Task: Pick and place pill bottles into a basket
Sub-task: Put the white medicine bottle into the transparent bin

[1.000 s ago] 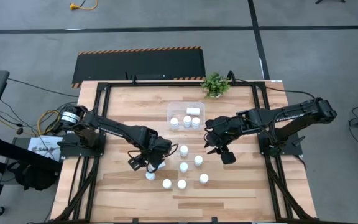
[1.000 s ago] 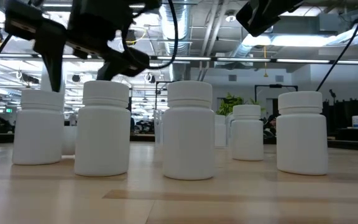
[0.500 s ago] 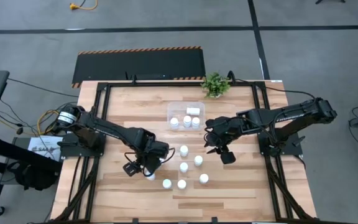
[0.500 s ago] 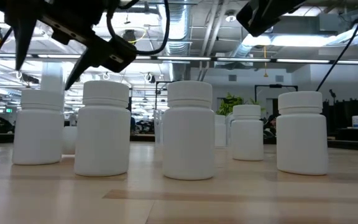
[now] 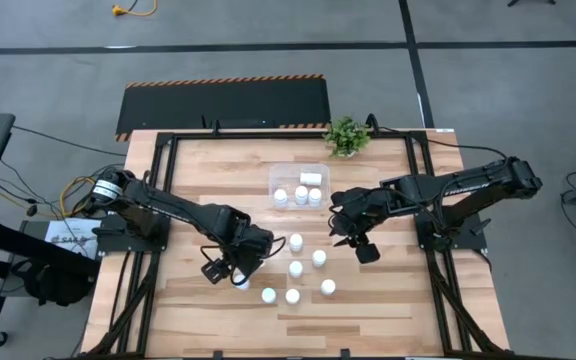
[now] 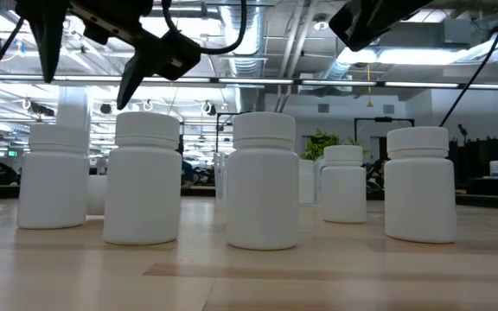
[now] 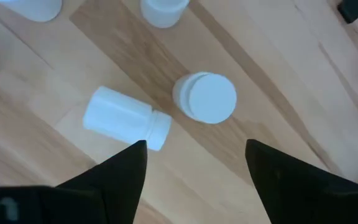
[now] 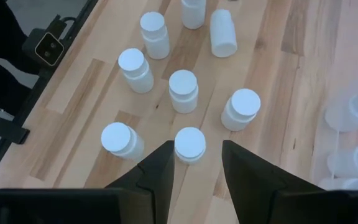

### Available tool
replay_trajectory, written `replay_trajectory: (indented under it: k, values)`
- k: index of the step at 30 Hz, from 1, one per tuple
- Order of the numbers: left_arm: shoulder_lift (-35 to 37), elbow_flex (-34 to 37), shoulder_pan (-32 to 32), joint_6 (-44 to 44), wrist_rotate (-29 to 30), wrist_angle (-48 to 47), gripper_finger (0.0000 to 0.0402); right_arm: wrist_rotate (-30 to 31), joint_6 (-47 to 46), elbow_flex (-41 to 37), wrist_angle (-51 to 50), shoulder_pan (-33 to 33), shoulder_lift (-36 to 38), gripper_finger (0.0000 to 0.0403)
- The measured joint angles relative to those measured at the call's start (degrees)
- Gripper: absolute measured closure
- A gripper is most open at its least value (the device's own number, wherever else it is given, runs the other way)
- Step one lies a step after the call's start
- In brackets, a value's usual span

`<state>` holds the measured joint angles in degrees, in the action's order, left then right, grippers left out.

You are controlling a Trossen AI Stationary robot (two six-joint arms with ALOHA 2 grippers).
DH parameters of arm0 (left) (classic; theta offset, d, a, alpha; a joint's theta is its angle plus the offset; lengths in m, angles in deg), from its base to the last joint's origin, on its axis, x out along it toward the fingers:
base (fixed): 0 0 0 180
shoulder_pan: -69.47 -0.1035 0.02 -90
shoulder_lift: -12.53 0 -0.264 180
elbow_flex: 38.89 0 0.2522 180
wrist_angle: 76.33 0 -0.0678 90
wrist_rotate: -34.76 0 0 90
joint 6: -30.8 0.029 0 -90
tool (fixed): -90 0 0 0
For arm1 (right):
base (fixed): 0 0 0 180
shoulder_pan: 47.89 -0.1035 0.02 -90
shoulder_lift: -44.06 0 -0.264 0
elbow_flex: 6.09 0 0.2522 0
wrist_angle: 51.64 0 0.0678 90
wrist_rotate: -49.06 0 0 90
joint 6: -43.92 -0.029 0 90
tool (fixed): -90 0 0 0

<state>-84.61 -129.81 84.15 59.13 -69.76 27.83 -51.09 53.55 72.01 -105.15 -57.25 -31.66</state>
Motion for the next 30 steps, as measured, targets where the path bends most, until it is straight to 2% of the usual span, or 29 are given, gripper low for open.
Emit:
replay_trajectory:
  k: [3,8,15,24,30]
  values:
    - [0.00,0.00,0.96,-1.79,0.81,2.31,0.0131,0.00,0.02,0.00,-0.89,0.00,0.00,0.0276]
    - [0.00,0.00,3.50,-5.26,5.34,7.60,0.0129,0.00,0.37,0.01,-2.94,0.02,0.00,0.0276]
    - [-0.48,-0.04,5.37,-12.42,8.41,9.38,0.0129,0.03,2.91,0.02,-6.10,0.13,0.00,0.0276]
    - [-0.48,0.15,6.75,-18.99,8.76,8.96,0.0129,0.34,4.44,0.02,-6.63,0.17,0.00,0.0276]
    - [-1.55,0.27,7.13,-20.67,7.95,8.47,0.0129,2.99,4.53,0.02,-6.55,0.19,0.00,0.0276]
